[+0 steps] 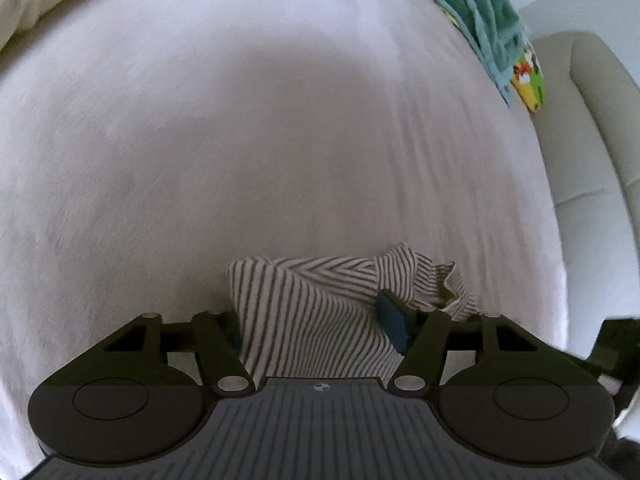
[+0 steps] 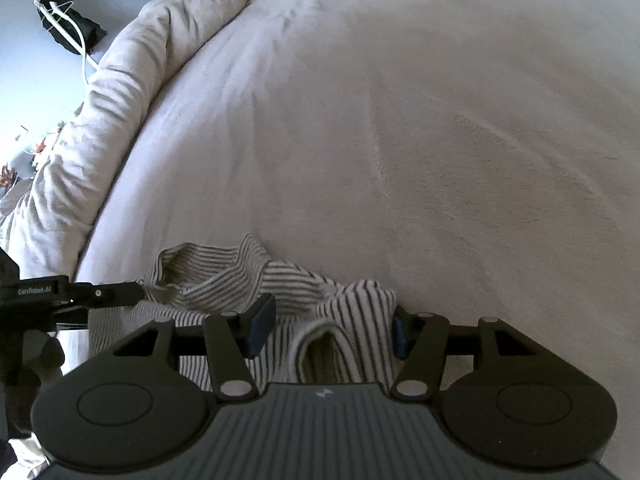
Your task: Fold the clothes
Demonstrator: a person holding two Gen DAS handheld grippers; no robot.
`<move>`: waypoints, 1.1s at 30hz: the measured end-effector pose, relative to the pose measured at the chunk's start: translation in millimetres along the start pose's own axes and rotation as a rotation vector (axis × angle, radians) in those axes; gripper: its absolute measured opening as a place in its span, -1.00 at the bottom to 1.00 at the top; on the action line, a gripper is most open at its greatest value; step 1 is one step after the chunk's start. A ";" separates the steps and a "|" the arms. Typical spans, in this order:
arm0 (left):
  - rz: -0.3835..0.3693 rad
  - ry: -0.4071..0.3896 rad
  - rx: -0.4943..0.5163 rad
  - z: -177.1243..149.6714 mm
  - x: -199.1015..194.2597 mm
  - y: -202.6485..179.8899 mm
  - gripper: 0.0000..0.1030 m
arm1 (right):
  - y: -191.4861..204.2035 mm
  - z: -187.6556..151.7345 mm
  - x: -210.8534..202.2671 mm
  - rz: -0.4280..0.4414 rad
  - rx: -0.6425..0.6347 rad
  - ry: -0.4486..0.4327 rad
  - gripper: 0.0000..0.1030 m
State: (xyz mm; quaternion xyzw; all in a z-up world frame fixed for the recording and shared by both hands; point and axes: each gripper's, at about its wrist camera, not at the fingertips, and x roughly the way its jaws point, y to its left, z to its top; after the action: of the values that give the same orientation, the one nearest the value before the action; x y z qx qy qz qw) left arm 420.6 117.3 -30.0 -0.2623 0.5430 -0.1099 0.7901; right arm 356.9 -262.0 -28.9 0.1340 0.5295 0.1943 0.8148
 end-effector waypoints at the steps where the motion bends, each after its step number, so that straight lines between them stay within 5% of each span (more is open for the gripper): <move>1: 0.010 -0.007 0.022 -1.0 -0.8 -2.9 0.12 | 2.0 0.2 1.7 -0.006 -0.005 -0.003 0.10; 5: 0.041 -0.047 0.142 -14.0 -16.9 -11.6 -0.48 | 9.3 -3.7 -9.6 -0.031 -0.035 -0.003 -0.23; 15: -0.117 -0.093 0.420 -64.0 -130.3 -50.9 -0.53 | 36.3 -34.3 -101.6 0.042 -0.158 -0.004 -0.38; 20: -0.104 0.001 0.515 -119.6 -161.6 -45.0 -0.25 | 61.0 -101.9 -161.7 -0.018 -0.360 0.038 -0.33; 24: -0.104 0.117 0.485 -153.4 -167.4 -27.4 0.11 | 67.3 -162.7 -167.4 -0.101 -0.424 0.188 -0.11; 26: -0.069 0.139 0.471 -167.1 -173.1 -20.2 0.29 | 57.8 -185.3 -170.3 -0.134 -0.390 0.249 -0.10; 29: -0.112 0.158 0.361 -170.0 -184.4 -5.5 0.45 | 42.5 -201.7 -182.0 -0.169 -0.308 0.287 0.01; 30: -0.136 0.157 0.322 -168.9 -188.3 -1.3 0.51 | 37.4 -204.2 -187.1 -0.178 -0.277 0.290 0.16; 33: -0.166 0.106 0.265 -166.7 -192.6 3.5 0.69 | 31.1 -194.1 -204.7 -0.171 -0.235 0.228 0.21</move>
State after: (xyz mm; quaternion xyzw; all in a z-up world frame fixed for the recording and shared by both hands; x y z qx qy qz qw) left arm 193.2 159.4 76.8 -0.1938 0.5409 -0.2592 0.7763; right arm 99.4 -325.9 72.0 -0.0306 0.6015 0.1988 0.7731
